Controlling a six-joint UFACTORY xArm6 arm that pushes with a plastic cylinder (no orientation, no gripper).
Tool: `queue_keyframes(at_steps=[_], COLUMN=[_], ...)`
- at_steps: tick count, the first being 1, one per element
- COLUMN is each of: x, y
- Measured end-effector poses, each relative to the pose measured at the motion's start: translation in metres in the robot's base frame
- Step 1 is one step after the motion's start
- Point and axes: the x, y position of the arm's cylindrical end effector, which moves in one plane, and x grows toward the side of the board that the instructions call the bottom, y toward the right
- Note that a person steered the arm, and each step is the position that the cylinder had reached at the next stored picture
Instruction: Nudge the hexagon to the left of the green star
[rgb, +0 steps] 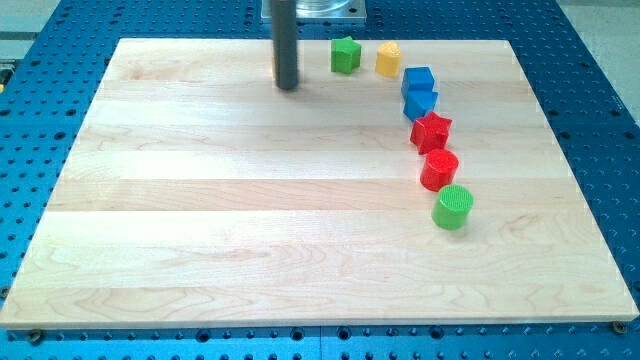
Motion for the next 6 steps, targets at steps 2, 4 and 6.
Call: queue_keyframes(at_steps=[2,4,6], x=[-0.022,-0.029,0.058], y=[-0.029,-0.012,-0.005])
